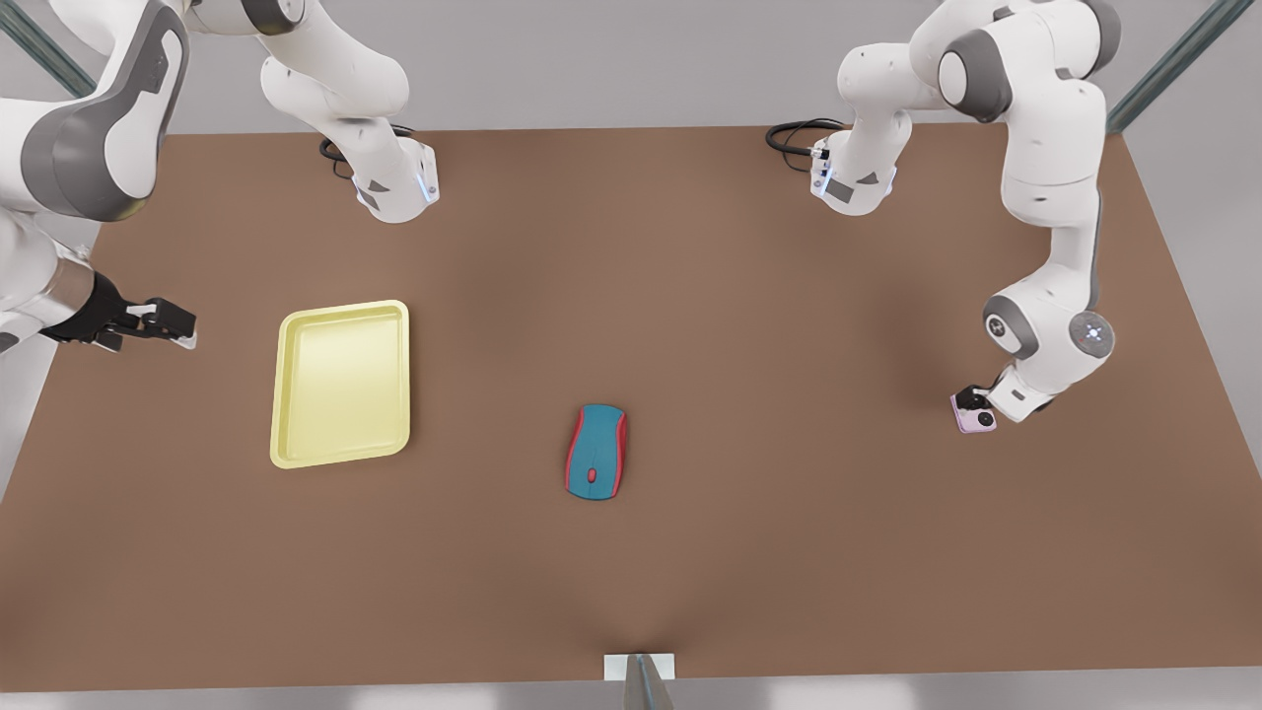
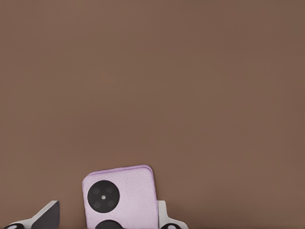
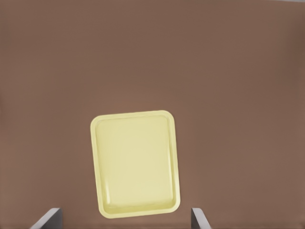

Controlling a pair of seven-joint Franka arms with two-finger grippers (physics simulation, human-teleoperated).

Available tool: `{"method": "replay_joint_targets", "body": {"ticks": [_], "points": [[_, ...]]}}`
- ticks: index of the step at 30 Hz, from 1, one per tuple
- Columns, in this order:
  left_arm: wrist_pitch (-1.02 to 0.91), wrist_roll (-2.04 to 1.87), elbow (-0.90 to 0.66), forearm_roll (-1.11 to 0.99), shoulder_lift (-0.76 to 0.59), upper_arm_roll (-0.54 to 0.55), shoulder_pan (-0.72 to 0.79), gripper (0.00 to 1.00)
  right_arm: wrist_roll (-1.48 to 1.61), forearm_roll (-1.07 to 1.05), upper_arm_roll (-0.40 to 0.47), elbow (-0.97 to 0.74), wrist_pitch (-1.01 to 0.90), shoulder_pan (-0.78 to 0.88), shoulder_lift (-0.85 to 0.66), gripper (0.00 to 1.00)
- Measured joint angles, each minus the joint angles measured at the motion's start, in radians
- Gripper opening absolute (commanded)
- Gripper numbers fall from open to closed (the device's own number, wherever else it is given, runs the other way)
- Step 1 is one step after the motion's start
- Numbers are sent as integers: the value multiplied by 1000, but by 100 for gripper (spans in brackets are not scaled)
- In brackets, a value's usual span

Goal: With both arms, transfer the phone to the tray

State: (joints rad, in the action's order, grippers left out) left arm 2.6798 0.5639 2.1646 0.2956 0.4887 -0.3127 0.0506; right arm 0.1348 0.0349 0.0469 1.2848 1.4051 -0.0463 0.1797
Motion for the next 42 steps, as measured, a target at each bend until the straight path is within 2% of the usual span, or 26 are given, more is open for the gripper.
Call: {"method": "replay_joint_targets", "body": {"ticks": [13, 14, 15, 21, 31, 34, 37, 42], "points": [[22, -5, 3, 22, 50, 6, 3, 100, 3, -7, 22, -29, -7, 10, 3, 100], [23, -6, 3, 23, 52, 6, 3, 97, 3, -10, 22, -29, -8, 11, 4, 100], [25, -7, 2, 23, 53, 6, 4, 89, 4, -11, 21, -29, -8, 11, 7, 100], [28, -17, 2, 21, 54, 7, 3, 81, 5, -11, 21, -29, -8, 11, 12, 100], [11, -34, -19, 21, 26, 8, 36, 81, 7, -9, 22, -29, -9, 11, 13, 100], [-27, -55, -43, 21, -17, 7, 117, 81, 7, -9, 23, -29, -9, 9, 12, 100], [-72, -111, -59, 22, -62, 7, 293, 81, 7, -10, 23, -29, -9, 8, 12, 100], [-242, -284, -289, 19, -49, 8, 599, 81, 6, -11, 22, -30, -9, 10, 12, 100]]}}
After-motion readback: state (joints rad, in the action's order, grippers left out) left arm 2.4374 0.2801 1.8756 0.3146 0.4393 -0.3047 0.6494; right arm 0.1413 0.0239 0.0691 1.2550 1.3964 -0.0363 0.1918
